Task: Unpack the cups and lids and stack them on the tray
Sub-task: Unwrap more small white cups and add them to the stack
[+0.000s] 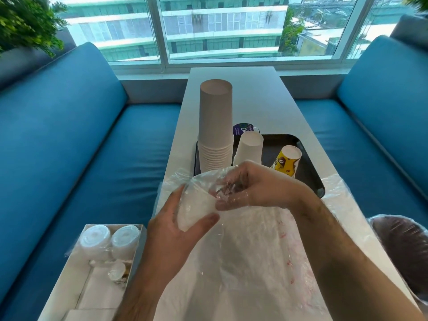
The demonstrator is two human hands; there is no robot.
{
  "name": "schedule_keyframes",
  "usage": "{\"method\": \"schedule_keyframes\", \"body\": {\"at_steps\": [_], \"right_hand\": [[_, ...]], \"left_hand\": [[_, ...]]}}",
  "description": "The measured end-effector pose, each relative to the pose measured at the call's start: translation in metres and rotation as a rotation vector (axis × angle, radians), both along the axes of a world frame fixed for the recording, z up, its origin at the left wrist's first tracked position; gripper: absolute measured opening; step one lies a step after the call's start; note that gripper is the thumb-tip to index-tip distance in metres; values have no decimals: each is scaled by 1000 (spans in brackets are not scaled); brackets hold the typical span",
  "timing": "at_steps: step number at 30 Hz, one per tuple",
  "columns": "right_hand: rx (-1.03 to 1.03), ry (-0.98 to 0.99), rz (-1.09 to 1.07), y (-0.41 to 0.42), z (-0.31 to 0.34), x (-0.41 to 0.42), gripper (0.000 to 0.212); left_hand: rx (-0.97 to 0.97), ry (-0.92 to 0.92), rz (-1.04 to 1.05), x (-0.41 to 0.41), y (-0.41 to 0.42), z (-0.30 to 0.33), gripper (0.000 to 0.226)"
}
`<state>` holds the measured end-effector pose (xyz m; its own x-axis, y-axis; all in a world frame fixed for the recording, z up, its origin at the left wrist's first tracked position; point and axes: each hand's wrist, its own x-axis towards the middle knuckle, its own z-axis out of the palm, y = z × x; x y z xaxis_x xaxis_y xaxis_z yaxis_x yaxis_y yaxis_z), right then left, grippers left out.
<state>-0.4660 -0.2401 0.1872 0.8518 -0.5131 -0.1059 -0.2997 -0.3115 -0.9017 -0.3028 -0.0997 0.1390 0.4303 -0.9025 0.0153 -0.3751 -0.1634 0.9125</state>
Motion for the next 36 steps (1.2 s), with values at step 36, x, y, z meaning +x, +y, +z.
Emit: {"method": "schedule_keyframes", "body": {"at_steps": [36], "right_hand": [[224, -12, -202, 2, -14, -5, 62]], "left_hand": [[-1, 187, 97, 12, 12, -7, 43]]}}
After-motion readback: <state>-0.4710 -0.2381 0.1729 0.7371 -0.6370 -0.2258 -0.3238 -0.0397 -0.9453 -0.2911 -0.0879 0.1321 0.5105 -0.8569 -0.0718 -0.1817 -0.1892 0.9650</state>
